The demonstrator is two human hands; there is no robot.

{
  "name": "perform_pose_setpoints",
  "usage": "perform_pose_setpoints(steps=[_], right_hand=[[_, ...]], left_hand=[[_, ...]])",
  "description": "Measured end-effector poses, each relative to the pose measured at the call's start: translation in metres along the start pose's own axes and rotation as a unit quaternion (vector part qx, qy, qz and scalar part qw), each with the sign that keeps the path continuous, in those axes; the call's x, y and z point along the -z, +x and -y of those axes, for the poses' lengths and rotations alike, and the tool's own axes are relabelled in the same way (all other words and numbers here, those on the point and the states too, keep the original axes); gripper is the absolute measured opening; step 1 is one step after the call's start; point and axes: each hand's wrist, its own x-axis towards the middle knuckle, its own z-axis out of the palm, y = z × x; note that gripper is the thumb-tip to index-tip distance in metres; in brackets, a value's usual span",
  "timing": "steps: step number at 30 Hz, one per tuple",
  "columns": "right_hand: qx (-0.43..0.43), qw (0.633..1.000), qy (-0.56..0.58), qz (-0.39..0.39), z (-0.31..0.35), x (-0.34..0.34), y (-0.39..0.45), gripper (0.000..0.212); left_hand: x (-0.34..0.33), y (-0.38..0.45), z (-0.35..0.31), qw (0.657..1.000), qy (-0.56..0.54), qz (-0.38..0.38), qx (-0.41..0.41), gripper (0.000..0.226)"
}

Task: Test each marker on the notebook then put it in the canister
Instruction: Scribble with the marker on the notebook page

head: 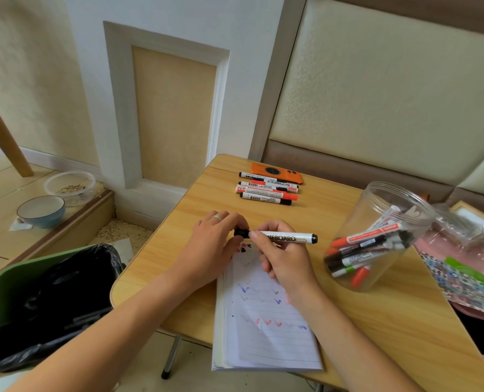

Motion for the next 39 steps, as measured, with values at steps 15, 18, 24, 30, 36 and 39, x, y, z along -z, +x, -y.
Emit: perform_pose_setpoints(steps=[15,18,24,30,36,39], right_hand=[[-0.014,0.998,0.003,-0.061,-0.008,0.004,0.006,0.019],[-0.006,0.998,-0.036,-0.054,-0.01,0.002,0.006,0.023],[-0.006,0.993,-0.09,-0.074,-0.011,-0.001,0.005,0.028],[0.028,0.978,-0.181,-0.101,-0.015,-0.006,0.01,0.038],[0.026,0.977,-0.195,-0.087,-0.016,-0.006,0.012,0.039],[0.027,0.976,-0.199,-0.082,-0.015,-0.007,0.012,0.039]], left_hand=[[0.024,-0.008,-0.005,0.987,-0.154,0.015,0.032,0.011],[0.022,-0.008,-0.007,0.983,-0.179,0.036,0.018,0.022],[0.015,-0.008,-0.001,0.965,-0.243,0.04,0.087,0.024],[0.013,-0.01,0.002,0.962,-0.25,0.037,0.099,0.011],[0.012,-0.01,0.002,0.968,-0.235,0.024,0.088,0.008],[0.012,-0.01,0.002,0.97,-0.228,0.025,0.085,0.009]])
